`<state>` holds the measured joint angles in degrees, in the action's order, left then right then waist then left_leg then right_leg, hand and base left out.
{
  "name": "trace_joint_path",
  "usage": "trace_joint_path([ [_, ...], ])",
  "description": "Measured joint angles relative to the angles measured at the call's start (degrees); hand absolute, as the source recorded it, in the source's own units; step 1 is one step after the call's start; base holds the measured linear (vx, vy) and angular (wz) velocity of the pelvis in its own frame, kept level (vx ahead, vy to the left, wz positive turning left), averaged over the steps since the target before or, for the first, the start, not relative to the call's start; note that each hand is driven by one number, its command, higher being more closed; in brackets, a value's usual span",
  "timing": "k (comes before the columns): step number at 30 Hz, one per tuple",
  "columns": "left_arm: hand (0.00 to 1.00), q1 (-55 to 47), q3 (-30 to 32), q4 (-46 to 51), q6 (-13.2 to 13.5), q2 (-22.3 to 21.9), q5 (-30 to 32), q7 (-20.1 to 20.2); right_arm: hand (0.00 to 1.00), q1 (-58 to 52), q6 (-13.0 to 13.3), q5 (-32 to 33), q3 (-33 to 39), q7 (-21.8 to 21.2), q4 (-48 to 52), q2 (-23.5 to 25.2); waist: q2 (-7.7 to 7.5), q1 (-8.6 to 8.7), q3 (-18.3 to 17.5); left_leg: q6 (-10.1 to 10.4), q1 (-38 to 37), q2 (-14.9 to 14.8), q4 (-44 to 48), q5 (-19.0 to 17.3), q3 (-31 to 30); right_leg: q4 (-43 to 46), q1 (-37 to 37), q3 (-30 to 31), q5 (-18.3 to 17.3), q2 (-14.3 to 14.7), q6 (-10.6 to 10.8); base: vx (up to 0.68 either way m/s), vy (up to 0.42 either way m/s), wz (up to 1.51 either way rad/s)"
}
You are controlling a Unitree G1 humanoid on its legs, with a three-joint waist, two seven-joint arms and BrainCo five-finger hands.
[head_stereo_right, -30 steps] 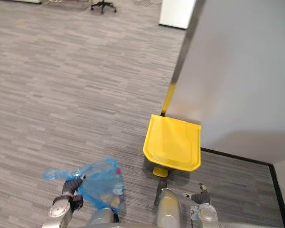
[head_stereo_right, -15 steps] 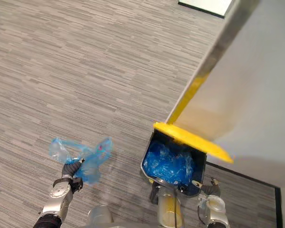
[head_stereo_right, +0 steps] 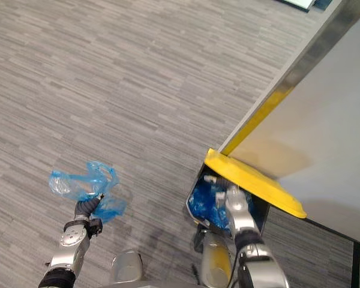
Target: Gather rubbish on tea table into small bin, then transfer packed bag to large trash can.
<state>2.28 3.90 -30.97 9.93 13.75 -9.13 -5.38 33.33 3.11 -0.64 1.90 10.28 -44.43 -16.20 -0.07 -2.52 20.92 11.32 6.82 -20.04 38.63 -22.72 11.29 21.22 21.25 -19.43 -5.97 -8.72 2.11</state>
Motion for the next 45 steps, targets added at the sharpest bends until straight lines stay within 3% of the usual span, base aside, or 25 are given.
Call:
trace_joint_path([
  [3,1.00,0.6,-2.0,1.1,0.0,0.2,-0.5,0.0,0.00,9.7,-0.9,-1.8,0.2,0.3,-8.8,-5.3,-0.07,-0.05,1.5,0.0,1.4,-0.2,1.3,-0.1,-0.1,0.0,0.9,0.2,0.8,0.3,-1.1,-0.09,-0.015,-0.04],
  [6,1.00,1.5,-4.0,2.7,0.6,0.3,-1.8,-0.1,0.00,11.7,-2.1,-2.2,0.4,0.7,-11.0,-6.2,0.04,-0.11,2.0,-0.4,2.5,-1.5,3.0,-1.2,0.0,-0.3,1.5,0.2,1.7,1.7,-1.7,-0.08,-0.003,-0.07],
  [16,1.00,7.2,-14.4,11.0,0.7,-0.6,-3.8,1.1,0.00,12.7,-2.4,-2.3,1.3,1.3,-5.6,-6.7,1.69,0.39,5.9,-3.8,5.2,-3.1,13.2,-9.2,5.4,0.1,6.2,7.0,7.4,3.5,0.9,-0.18,0.083,-0.37],
  [20,1.00,13.5,-18.2,15.1,1.6,-0.4,-5.5,1.7,0.00,16.9,-2.5,-2.2,-1.6,1.1,-5.7,-6.8,2.28,1.69,6.3,-5.0,7.0,-3.0,15.6,-9.9,5.8,-3.8,6.3,7.5,11.3,3.6,0.4,-0.12,0.081,-0.13],
  [27,1.00,31.9,-23.2,21.8,3.2,0.0,-7.7,0.5,0.00,21.7,-3.6,-2.0,-3.1,0.7,-6.0,-6.9,3.03,2.23,6.7,-4.6,7.6,-2.8,16.3,-9.5,5.2,-4.4,6.0,7.1,12.3,3.6,0.1,-0.03,0.052,0.01],
  [36,1.00,48.1,-27.7,20.8,5.6,-1.7,-8.8,-2.3,0.00,28.3,-4.0,-1.5,-7.4,-0.5,-8.2,-6.8,3.03,3.63,6.8,-4.6,7.3,-1.9,16.2,-9.5,6.0,-4.3,6.0,7.4,12.4,3.4,-0.1,-0.01,0.062,0.00],
  [45,1.00,55.7,-34.9,6.6,5.5,-6.7,-10.1,-0.9,0.00,35.0,-2.9,-1.0,-7.3,-0.5,-8.7,-8.9,2.53,5.02,8.9,-5.0,9.8,-1.1,16.5,-9.7,7.2,-6.5,8.7,8.2,13.7,2.6,1.0,-0.03,0.021,-0.07],
])
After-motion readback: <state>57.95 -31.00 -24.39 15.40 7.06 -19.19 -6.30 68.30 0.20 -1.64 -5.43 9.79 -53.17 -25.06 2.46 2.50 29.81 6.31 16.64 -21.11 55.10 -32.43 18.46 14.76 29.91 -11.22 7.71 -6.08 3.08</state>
